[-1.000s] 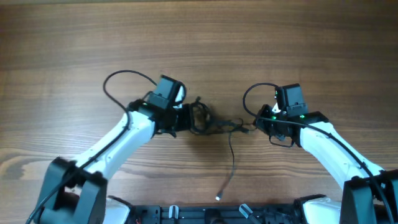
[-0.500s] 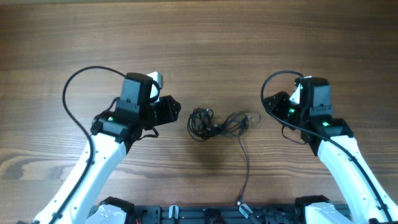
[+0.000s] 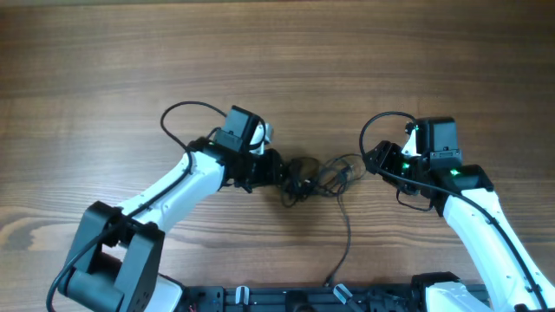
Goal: Untangle cables
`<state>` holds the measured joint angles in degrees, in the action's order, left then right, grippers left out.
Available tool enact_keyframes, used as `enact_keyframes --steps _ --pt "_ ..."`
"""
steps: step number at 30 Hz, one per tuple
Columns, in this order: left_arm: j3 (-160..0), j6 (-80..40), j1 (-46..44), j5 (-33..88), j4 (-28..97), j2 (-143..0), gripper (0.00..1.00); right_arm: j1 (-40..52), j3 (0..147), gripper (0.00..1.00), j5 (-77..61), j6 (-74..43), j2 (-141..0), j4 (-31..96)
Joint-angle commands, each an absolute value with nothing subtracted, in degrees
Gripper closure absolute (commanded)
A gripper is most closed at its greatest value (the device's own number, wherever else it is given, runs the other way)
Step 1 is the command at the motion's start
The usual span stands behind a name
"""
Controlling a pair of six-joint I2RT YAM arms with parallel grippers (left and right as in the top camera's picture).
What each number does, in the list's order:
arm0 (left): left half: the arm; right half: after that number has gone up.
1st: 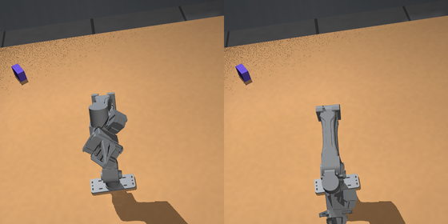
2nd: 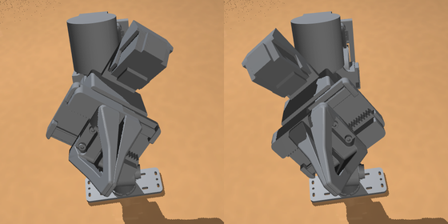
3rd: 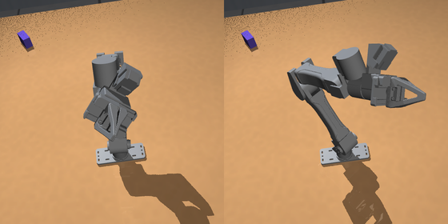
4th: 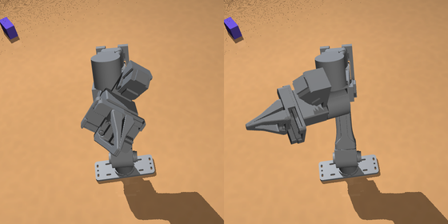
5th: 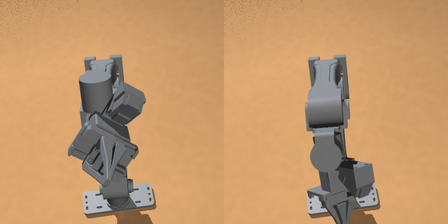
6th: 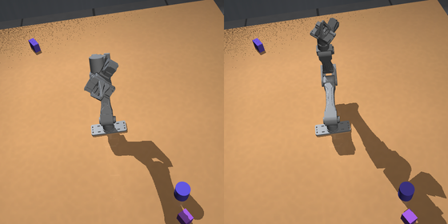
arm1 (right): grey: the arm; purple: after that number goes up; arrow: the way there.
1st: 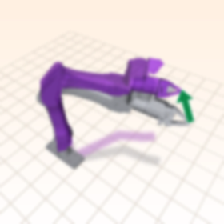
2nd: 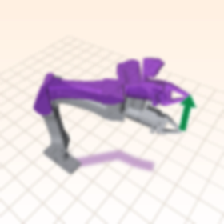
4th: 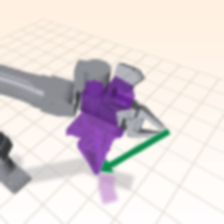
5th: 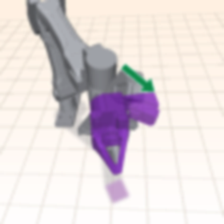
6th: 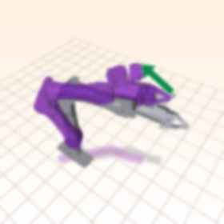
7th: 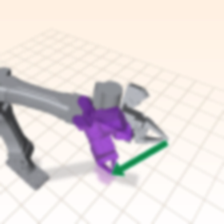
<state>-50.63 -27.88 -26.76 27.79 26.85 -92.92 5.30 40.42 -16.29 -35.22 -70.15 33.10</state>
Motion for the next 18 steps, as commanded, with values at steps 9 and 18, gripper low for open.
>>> enact_keyframes --steps 9,18 --pt "-50.7 -27.6 -29.5 33.6 19.9 -93.4 0.96 5.1 40.9 0.34 -23.7 -30.9 -70.0 33.5" --pt "-50.7 -27.6 -29.5 40.1 22.2 -93.4 0.57 8.1 40.8 0.35 -22.7 -27.6 -70.1 32.2"
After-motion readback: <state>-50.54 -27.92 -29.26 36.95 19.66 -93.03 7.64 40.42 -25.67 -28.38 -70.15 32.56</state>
